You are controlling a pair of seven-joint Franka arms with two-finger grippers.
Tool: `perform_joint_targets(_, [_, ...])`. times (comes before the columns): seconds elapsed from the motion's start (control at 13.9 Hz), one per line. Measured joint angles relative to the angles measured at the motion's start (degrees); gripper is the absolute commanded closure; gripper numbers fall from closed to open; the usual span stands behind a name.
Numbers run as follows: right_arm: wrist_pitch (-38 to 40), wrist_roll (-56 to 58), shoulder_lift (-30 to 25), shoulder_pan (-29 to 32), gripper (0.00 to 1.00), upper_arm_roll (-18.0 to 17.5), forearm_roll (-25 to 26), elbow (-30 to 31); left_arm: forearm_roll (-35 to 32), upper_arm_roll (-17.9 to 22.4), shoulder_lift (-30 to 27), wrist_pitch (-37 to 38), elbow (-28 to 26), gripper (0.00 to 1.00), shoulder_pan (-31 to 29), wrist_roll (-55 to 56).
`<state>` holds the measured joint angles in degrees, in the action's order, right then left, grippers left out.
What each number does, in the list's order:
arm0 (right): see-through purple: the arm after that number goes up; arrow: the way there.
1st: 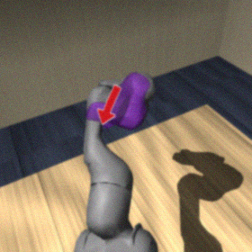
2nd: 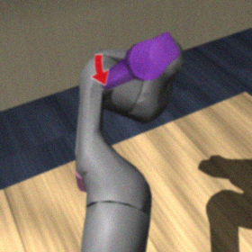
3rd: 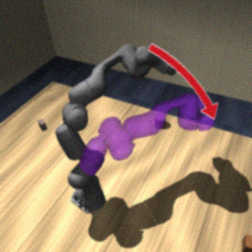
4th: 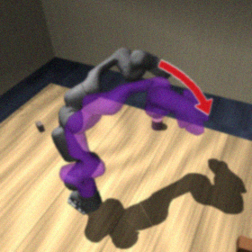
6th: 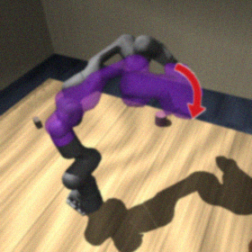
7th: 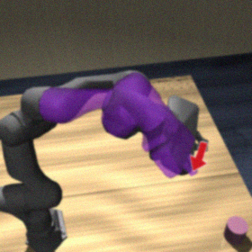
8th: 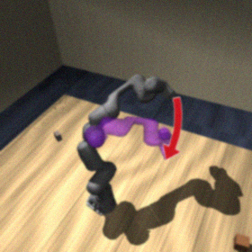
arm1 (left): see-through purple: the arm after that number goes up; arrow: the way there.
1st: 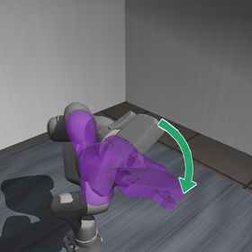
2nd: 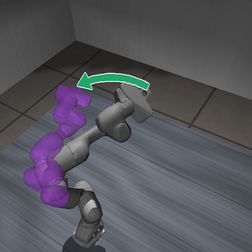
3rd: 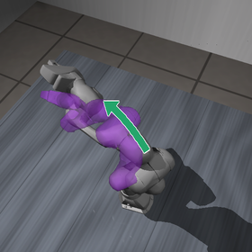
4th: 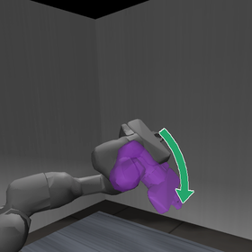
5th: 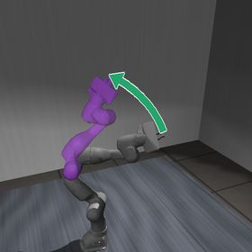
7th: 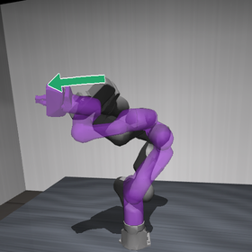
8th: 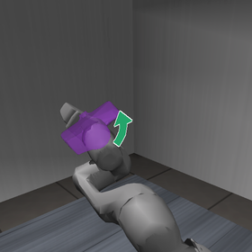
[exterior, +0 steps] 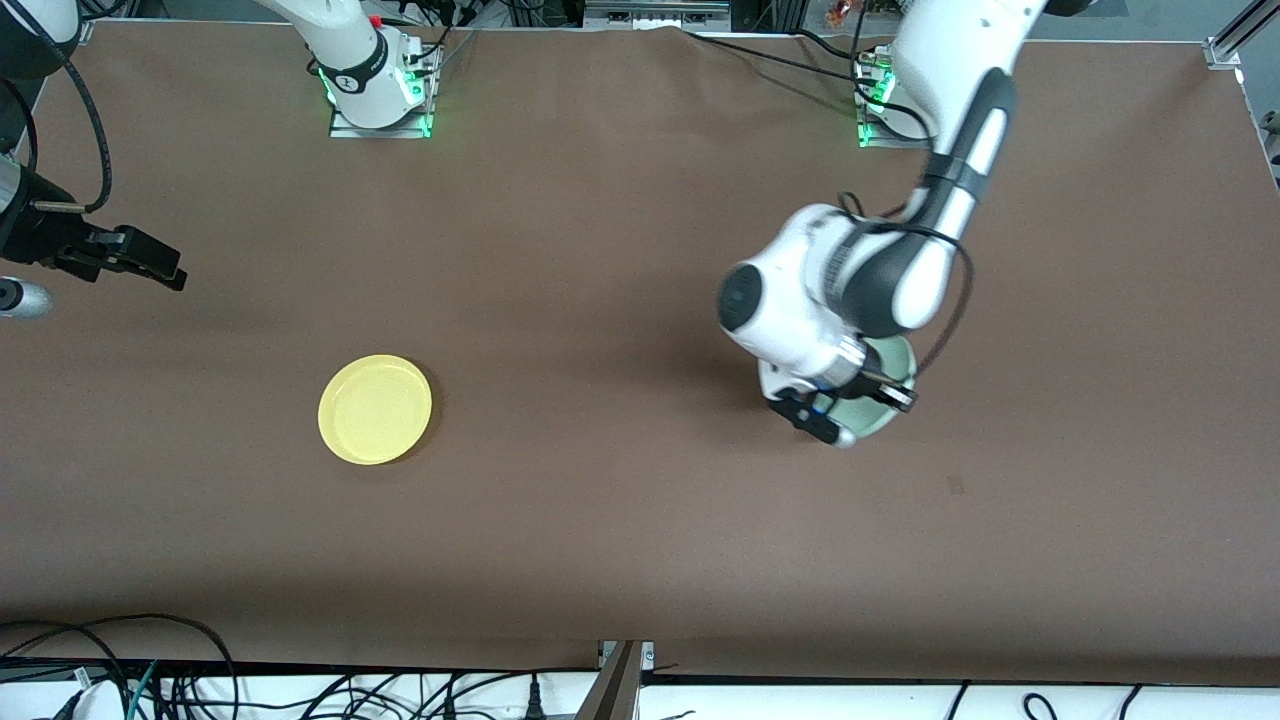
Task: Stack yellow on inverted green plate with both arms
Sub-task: 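Lift the green plate with the left gripper and tilt it over, then flip the green plate with the left gripper while the right gripper reaches the yellow plate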
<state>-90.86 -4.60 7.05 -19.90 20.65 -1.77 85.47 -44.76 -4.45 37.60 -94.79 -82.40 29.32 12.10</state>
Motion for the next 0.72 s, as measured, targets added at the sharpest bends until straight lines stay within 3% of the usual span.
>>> perform_joint_targets(0.36, [0.0, 0.0, 0.0, -0.04, 0.0, -0.08, 0.0, 0.0, -5.5, 0.38, 3.75, 4.2, -0.05, 1.0, 11.48, 16.93])
perform_joint_targets(0.72, [-0.01, -0.02, 0.35, -0.04, 0.0, -0.11, 0.0, 0.0, -6.22, 0.82, 4.69, 6.2, 0.03, 1.0, 15.39, 22.48])
